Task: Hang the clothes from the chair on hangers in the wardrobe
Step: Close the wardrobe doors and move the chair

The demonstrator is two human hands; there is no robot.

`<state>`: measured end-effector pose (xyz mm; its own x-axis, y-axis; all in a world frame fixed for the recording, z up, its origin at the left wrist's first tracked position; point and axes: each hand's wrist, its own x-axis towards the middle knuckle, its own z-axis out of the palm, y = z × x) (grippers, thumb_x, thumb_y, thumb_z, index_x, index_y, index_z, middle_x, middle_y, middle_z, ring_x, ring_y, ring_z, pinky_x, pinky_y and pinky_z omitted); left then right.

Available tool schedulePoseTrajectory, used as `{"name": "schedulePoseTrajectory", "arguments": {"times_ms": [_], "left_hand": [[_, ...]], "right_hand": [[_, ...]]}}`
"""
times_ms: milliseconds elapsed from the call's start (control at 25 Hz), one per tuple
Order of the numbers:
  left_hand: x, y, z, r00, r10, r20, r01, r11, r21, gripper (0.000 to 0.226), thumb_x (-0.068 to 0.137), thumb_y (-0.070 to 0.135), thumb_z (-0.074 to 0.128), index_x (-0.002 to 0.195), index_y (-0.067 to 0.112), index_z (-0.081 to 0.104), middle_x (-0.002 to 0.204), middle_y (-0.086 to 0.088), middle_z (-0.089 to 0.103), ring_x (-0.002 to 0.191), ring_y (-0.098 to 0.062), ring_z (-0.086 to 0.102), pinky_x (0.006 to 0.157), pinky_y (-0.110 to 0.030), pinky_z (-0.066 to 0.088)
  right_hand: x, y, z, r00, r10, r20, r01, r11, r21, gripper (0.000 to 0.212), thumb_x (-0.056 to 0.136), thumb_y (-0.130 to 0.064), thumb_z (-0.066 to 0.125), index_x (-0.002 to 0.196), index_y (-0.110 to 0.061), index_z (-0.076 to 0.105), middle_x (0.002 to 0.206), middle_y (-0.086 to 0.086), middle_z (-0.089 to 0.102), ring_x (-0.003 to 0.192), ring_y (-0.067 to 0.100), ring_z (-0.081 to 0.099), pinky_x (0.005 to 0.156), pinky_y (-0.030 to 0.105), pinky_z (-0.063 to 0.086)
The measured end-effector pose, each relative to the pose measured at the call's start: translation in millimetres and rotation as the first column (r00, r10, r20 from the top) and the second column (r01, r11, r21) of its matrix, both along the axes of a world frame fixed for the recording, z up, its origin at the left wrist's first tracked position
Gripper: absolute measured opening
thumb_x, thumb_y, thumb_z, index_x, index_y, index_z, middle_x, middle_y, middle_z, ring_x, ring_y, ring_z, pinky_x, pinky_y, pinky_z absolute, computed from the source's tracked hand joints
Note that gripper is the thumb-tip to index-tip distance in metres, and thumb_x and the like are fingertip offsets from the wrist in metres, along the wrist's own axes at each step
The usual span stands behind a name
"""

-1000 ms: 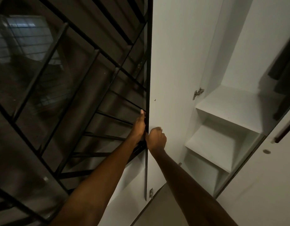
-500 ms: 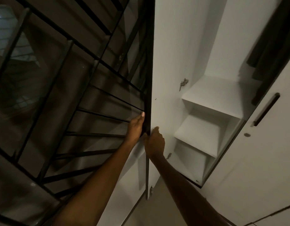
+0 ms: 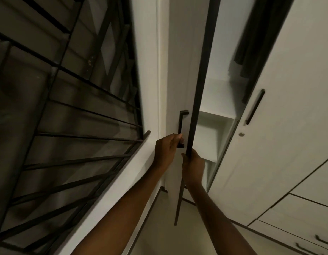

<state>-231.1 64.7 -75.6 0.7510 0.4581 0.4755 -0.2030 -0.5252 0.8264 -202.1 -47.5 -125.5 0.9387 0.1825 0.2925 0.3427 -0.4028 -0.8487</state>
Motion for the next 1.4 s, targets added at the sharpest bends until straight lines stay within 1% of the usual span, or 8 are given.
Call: {"name": "schedulePoseTrajectory", "arguments": {"times_ms": [160, 320, 440, 560, 680, 960, 1120, 1400], "left_hand": [[42, -40, 6, 1.000, -0.001, -0.007, 0.002, 0.990, 0.141, 0.038, 0.104, 0.036, 0.053, 0.094, 0.009, 0.077, 0.085, -0.001, 0.077, 0.080, -0.009, 0.073, 0.077, -0.017, 0.058], [83, -71, 8, 1.000, 0.017, -0.021, -0.013, 0.981, 0.191, 0.038, 0.105, 0.036, 0.054, 0.089, 0.010, 0.077, 0.079, 0.000, 0.076, 0.074, -0.007, 0.072, 0.071, -0.015, 0.057], [107, -85, 9, 0.999, 0.044, -0.026, -0.036, 0.972, 0.234, 0.043, 0.106, 0.038, 0.052, 0.085, 0.009, 0.076, 0.074, 0.000, 0.075, 0.068, -0.008, 0.070, 0.065, -0.013, 0.054], [124, -95, 14, 0.997, 0.066, -0.029, -0.057, 0.964, 0.261, 0.042, 0.106, 0.036, 0.052, 0.086, 0.009, 0.077, 0.073, -0.001, 0.075, 0.065, -0.008, 0.069, 0.063, -0.004, 0.046], [145, -101, 13, 0.998, 0.043, -0.051, -0.028, 0.966, 0.258, 0.043, 0.106, 0.039, 0.050, 0.085, 0.011, 0.075, 0.071, 0.000, 0.073, 0.062, -0.007, 0.067, 0.063, -0.019, 0.057], [192, -112, 17, 0.998, 0.021, -0.057, -0.004, 0.961, 0.275, 0.042, 0.105, 0.038, 0.053, 0.084, 0.010, 0.075, 0.066, 0.000, 0.070, 0.058, -0.010, 0.066, 0.062, -0.029, 0.059], [222, -116, 17, 0.998, 0.020, -0.055, -0.004, 0.960, 0.279, 0.047, 0.105, 0.038, 0.053, 0.073, 0.009, 0.070, 0.057, -0.001, 0.063, 0.050, -0.012, 0.060, 0.055, -0.029, 0.055], [262, -125, 19, 0.998, 0.059, -0.022, -0.049, 0.951, 0.306, 0.044, 0.104, 0.034, 0.056, 0.073, 0.006, 0.071, 0.056, -0.001, 0.062, 0.048, -0.011, 0.057, 0.051, -0.022, 0.048]], "right_hand": [[44, -40, 1, 0.994, -0.110, 0.009, 0.110, 0.993, 0.035, 0.024, 0.100, -0.015, 0.063, 0.122, -0.009, 0.070, 0.094, 0.002, 0.076, 0.074, 0.013, 0.070, 0.068, 0.029, 0.061], [85, -70, 5, 0.992, -0.126, 0.027, 0.124, 0.990, 0.066, 0.021, 0.099, -0.012, 0.064, 0.117, -0.009, 0.074, 0.087, 0.000, 0.075, 0.072, 0.012, 0.069, 0.063, 0.006, 0.047], [107, -87, 10, 0.985, -0.167, 0.040, 0.162, 0.980, 0.112, 0.026, 0.094, -0.010, 0.071, 0.120, -0.011, 0.075, 0.089, -0.003, 0.076, 0.069, 0.010, 0.067, 0.063, 0.002, 0.044], [123, -89, 7, 0.975, -0.220, 0.034, 0.211, 0.960, 0.184, 0.026, 0.093, -0.010, 0.073, 0.119, -0.009, 0.075, 0.098, 0.002, 0.076, 0.081, 0.014, 0.069, 0.074, 0.011, 0.052], [136, -83, 6, 0.940, -0.339, 0.031, 0.331, 0.931, 0.154, 0.023, 0.096, -0.010, 0.069, 0.119, -0.008, 0.072, 0.100, 0.007, 0.069, 0.086, 0.021, 0.066, 0.076, 0.032, 0.057], [188, -92, 13, 0.904, -0.425, -0.056, 0.428, 0.889, 0.162, 0.021, 0.089, -0.012, 0.078, 0.110, -0.009, 0.079, 0.098, 0.007, 0.074, 0.086, 0.018, 0.068, 0.072, 0.009, 0.041], [219, -95, 12, 0.897, -0.439, -0.059, 0.443, 0.893, 0.079, 0.014, 0.090, -0.018, 0.078, 0.101, -0.011, 0.080, 0.098, 0.012, 0.075, 0.081, 0.021, 0.070, 0.071, 0.026, 0.052], [268, -102, 13, 0.906, -0.414, -0.089, 0.421, 0.902, 0.099, 0.011, 0.089, -0.020, 0.079, 0.084, -0.011, 0.082, 0.074, 0.004, 0.076, 0.063, 0.017, 0.068, 0.064, 0.032, 0.057]]}}
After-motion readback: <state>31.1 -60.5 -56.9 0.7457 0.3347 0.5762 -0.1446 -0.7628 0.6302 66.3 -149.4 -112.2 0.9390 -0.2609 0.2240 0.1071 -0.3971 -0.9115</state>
